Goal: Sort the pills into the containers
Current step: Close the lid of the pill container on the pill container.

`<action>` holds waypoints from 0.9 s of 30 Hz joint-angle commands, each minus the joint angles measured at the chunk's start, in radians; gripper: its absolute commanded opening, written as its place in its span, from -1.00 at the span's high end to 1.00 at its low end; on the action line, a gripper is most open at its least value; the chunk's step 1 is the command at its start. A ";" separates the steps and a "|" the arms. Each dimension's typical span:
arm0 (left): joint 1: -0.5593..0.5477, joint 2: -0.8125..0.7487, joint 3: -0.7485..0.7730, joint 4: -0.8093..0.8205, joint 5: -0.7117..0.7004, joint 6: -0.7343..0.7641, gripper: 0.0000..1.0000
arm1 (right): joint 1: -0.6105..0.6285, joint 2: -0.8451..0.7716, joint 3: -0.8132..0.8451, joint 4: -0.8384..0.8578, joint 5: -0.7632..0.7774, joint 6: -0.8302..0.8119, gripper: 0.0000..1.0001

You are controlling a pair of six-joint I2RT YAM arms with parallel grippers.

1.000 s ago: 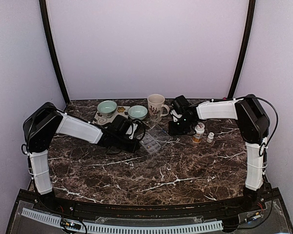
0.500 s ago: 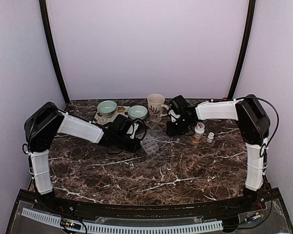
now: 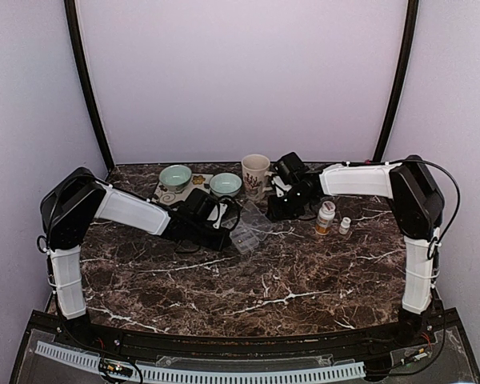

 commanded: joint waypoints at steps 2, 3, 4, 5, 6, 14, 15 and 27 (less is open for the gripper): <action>0.006 -0.002 0.023 -0.016 0.016 -0.007 1.00 | 0.031 -0.038 0.031 0.027 -0.035 0.016 0.31; 0.006 -0.002 0.023 -0.016 0.016 -0.006 1.00 | 0.035 -0.038 0.033 0.026 -0.037 0.016 0.32; 0.006 -0.002 0.023 -0.017 0.016 -0.006 1.00 | 0.040 -0.037 0.035 0.025 -0.038 0.016 0.32; 0.006 -0.002 0.024 -0.017 0.016 -0.006 1.00 | 0.043 -0.037 0.039 0.026 -0.040 0.016 0.32; 0.006 -0.002 0.024 -0.018 0.016 -0.007 1.00 | 0.049 -0.036 0.043 0.024 -0.041 0.016 0.33; 0.006 -0.007 0.022 -0.020 0.017 -0.010 1.00 | 0.090 -0.019 0.071 0.021 -0.052 0.022 0.33; 0.006 -0.008 0.021 -0.020 0.017 -0.010 1.00 | 0.095 -0.014 0.075 0.019 -0.053 0.022 0.33; 0.006 -0.034 -0.011 -0.006 0.016 -0.027 1.00 | 0.141 0.030 0.105 0.018 -0.067 0.031 0.33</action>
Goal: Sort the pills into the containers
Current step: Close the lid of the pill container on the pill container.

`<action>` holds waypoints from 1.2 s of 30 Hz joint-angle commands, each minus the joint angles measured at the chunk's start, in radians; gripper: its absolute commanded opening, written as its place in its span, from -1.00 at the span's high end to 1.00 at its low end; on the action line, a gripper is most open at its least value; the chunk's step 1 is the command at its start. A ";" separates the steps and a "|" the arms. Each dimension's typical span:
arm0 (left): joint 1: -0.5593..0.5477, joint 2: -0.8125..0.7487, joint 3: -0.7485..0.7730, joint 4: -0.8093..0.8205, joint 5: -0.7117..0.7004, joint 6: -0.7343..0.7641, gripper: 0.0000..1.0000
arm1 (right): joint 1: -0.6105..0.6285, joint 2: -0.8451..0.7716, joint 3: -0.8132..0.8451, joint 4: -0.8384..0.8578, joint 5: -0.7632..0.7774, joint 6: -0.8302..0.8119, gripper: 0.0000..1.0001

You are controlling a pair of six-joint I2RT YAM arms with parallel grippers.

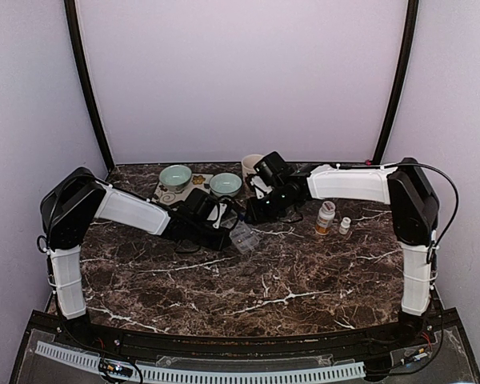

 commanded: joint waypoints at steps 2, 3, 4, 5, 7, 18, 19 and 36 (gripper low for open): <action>0.003 -0.042 -0.020 -0.004 0.010 -0.019 1.00 | 0.027 0.034 0.035 0.019 -0.013 0.013 0.34; 0.002 -0.046 -0.026 -0.004 0.008 -0.022 1.00 | 0.031 0.039 0.037 0.020 -0.014 0.014 0.33; 0.003 -0.051 -0.033 -0.003 0.008 -0.025 1.00 | 0.033 0.044 0.037 0.022 -0.016 0.016 0.33; 0.003 -0.058 -0.040 -0.001 0.005 -0.027 1.00 | 0.037 0.050 0.036 0.023 -0.016 0.016 0.33; 0.002 -0.072 -0.062 -0.002 0.003 -0.032 1.00 | 0.043 0.062 0.033 0.026 -0.022 0.019 0.34; 0.003 -0.168 -0.174 -0.020 -0.039 -0.056 1.00 | 0.068 0.114 0.030 0.044 -0.007 0.023 0.34; 0.003 -0.173 -0.177 -0.023 -0.044 -0.056 1.00 | 0.070 0.119 0.034 0.038 0.001 0.020 0.35; 0.006 -0.214 -0.102 -0.061 -0.144 -0.056 0.96 | 0.090 0.156 0.116 -0.056 0.144 -0.018 0.29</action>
